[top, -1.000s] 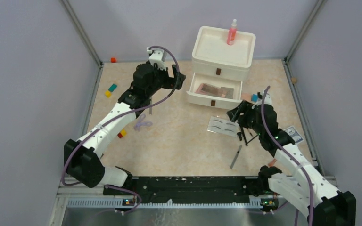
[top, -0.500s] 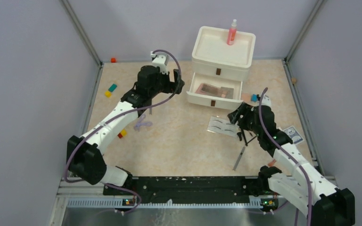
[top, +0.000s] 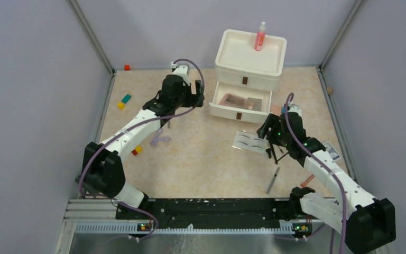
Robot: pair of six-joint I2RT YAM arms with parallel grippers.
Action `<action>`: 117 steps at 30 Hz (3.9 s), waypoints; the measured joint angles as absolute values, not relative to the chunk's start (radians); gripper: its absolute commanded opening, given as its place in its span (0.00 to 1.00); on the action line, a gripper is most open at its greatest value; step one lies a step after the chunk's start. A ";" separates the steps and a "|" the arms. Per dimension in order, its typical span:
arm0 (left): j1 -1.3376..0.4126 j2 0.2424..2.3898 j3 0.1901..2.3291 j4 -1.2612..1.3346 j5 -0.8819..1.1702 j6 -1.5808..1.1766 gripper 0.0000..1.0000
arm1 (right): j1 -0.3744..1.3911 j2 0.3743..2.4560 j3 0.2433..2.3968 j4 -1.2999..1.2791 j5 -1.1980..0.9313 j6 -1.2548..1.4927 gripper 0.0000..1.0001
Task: Organize the makeup
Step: Move the storage box to the center of the board.
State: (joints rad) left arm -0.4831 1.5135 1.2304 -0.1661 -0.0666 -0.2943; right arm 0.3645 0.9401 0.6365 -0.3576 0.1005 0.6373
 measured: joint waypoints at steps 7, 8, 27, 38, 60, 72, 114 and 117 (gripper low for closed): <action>-0.483 1.522 1.231 -0.172 -0.013 -0.324 0.99 | 0.365 0.963 0.715 -0.443 0.126 0.628 0.71; -0.483 1.521 1.231 -0.167 -0.003 -0.325 0.99 | 0.365 0.964 0.723 -0.457 0.134 0.628 0.72; -0.480 1.581 1.285 -0.144 0.046 -0.348 0.99 | 0.365 1.090 0.850 -0.569 0.247 0.631 0.77; -0.471 1.678 1.427 -0.229 0.065 -0.304 0.99 | 0.364 1.153 0.854 -0.566 0.291 0.622 0.77; -0.337 1.976 1.858 -0.137 0.315 -0.304 0.95 | 0.365 0.956 0.675 -0.305 0.037 0.598 0.74; -0.374 2.167 2.063 -0.044 0.331 -0.271 0.88 | 0.365 0.917 0.609 -0.201 -0.048 0.701 0.71; -0.532 2.151 2.077 -0.168 -0.413 -0.093 0.00 | 0.365 0.833 0.502 -0.104 0.017 0.788 0.69; -0.529 2.106 2.018 -0.178 -0.469 -0.121 0.00 | 0.365 0.833 0.495 -0.102 0.017 0.788 0.69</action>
